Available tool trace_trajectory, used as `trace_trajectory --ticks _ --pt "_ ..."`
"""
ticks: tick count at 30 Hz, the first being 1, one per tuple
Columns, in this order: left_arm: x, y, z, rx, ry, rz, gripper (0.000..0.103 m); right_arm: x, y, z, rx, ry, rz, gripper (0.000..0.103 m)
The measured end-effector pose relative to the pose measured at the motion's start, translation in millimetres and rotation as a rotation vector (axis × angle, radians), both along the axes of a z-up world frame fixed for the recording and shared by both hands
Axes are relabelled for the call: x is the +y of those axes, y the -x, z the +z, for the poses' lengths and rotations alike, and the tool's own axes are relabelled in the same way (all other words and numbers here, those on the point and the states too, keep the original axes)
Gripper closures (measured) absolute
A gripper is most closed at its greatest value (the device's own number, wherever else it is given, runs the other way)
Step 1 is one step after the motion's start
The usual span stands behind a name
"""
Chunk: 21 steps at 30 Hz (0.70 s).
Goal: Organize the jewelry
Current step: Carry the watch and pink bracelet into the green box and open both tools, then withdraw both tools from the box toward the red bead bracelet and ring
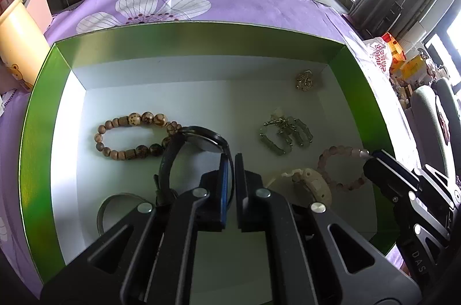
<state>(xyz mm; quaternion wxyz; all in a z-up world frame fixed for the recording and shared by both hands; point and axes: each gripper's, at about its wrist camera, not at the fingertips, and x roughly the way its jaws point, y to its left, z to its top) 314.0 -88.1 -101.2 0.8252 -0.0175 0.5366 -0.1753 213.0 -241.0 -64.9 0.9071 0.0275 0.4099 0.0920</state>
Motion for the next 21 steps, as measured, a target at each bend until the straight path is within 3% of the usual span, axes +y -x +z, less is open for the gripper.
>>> trace_trajectory --ticks 6,8,12,14,21 --pt "-2 1 2 -0.004 0.005 0.000 0.098 -2 1 0 0.002 -0.014 -0.005 0.095" --pt "-2 3 4 -0.011 0.009 -0.001 0.087 -3 2 2 0.000 -0.025 -0.004 0.092" --pt "-2 8 10 -0.029 0.018 -0.005 0.077 -5 5 6 -0.013 -0.035 -0.009 0.090" --pt "-2 11 13 -0.033 0.026 -0.007 0.062 -7 6 8 -0.018 -0.046 -0.011 0.089" --pt "-1 34 37 -0.101 0.041 -0.015 0.041 -19 26 21 -0.051 -0.080 -0.022 0.079"
